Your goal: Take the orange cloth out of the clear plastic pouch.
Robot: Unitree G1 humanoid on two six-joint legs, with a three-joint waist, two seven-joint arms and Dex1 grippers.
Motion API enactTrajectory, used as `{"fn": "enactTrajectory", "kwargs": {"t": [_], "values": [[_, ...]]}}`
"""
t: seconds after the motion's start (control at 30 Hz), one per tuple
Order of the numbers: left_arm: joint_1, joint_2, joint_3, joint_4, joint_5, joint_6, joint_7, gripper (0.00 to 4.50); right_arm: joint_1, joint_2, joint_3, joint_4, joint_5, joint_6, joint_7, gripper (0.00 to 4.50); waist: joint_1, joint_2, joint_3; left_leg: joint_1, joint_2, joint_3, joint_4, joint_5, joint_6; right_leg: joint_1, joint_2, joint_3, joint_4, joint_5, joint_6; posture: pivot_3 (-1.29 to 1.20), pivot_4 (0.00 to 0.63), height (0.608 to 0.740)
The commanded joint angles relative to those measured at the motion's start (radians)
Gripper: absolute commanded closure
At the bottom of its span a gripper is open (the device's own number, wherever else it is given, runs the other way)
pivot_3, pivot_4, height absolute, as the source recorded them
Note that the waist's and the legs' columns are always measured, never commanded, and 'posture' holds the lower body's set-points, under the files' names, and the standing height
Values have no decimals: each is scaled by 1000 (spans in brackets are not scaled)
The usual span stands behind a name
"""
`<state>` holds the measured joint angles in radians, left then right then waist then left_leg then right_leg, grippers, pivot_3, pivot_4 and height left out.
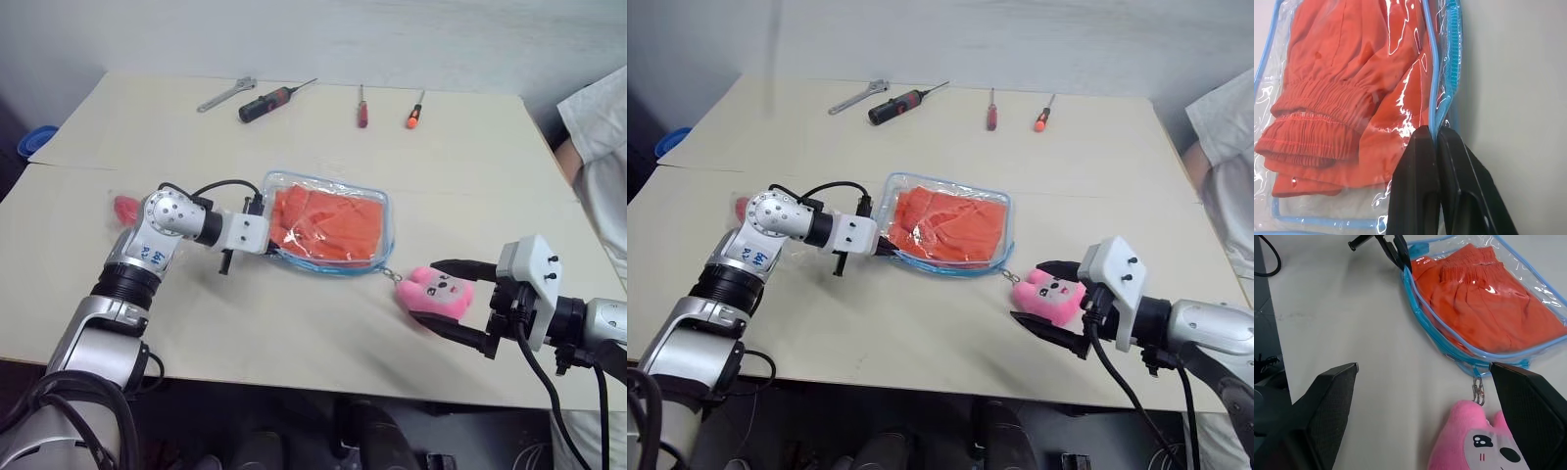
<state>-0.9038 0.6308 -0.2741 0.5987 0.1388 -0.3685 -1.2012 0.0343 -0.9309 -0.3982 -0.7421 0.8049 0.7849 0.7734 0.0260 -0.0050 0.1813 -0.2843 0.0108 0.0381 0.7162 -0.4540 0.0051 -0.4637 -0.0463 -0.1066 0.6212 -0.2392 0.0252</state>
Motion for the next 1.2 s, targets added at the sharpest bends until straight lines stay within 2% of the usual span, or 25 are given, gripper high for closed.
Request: {"fn": "enactTrajectory", "kwargs": {"t": [0.03,0.13,0.2,0.3,0.4,0.43,0.67,0.83,0.97,1.2], "values": [[21,27,44,-100,-53,57,-10,3535,-3,-10,-11,-6,-3,-15,-1,0,-1,0,0,0,0,0,0,0,0,0,0,0,0,0,0,0,150,740],[81,71,86,-238,-125,170,-49,2662,26,-4,-24,-19,-4,-12,-2,0,-4,0,0,0,1,0,0,0,0,0,0,0,0,0,0,0,150,740],[120,115,127,-401,-271,372,-141,2042,65,-11,-49,-28,-4,-11,15,0,-4,0,0,0,1,0,0,0,0,0,0,0,0,0,0,0,150,740],[103,171,153,-568,-439,612,-249,2042,94,-28,-87,-29,-1,-9,30,0,-2,0,0,0,1,0,0,0,0,0,0,0,0,0,0,0,150,740],[21,128,117,-583,-468,685,-254,2042,96,-31,-115,-28,7,0,17,0,7,0,0,0,0,-2,1,0,0,2,0,0,-1,0,0,0,150,740],[0,100,98,-571,-456,676,-245,2042,96,-31,-121,-29,9,3,13,0,10,0,0,0,0,-3,1,0,0,3,0,0,-1,0,0,0,150,740],[-130,-316,-131,-242,-248,330,-156,2042,183,-60,-262,-32,-4,36,50,0,26,0,0,-1,-1,-1,0,-1,2,9,2,0,-5,1,2,0,150,740],[-197,-537,-186,-19,-166,150,-72,2042,284,-64,-381,-43,-8,55,103,0,23,0,0,-1,-6,1,-1,-1,3,9,3,1,-7,1,2,0,150,740],[-238,-642,-217,122,-75,40,24,2042,316,-32,-405,-66,-4,57,71,0,21,0,0,1,-6,1,-2,-2,4,10,2,4,-10,2,3,0,150,740],[-249,-694,-307,267,93,-77,125,2042,321,4,-387,-87,-4,54,22,0,23,0,0,2,-1,1,-2,-2,5,9,2,4,-10,2,3,0,150,740]]}}
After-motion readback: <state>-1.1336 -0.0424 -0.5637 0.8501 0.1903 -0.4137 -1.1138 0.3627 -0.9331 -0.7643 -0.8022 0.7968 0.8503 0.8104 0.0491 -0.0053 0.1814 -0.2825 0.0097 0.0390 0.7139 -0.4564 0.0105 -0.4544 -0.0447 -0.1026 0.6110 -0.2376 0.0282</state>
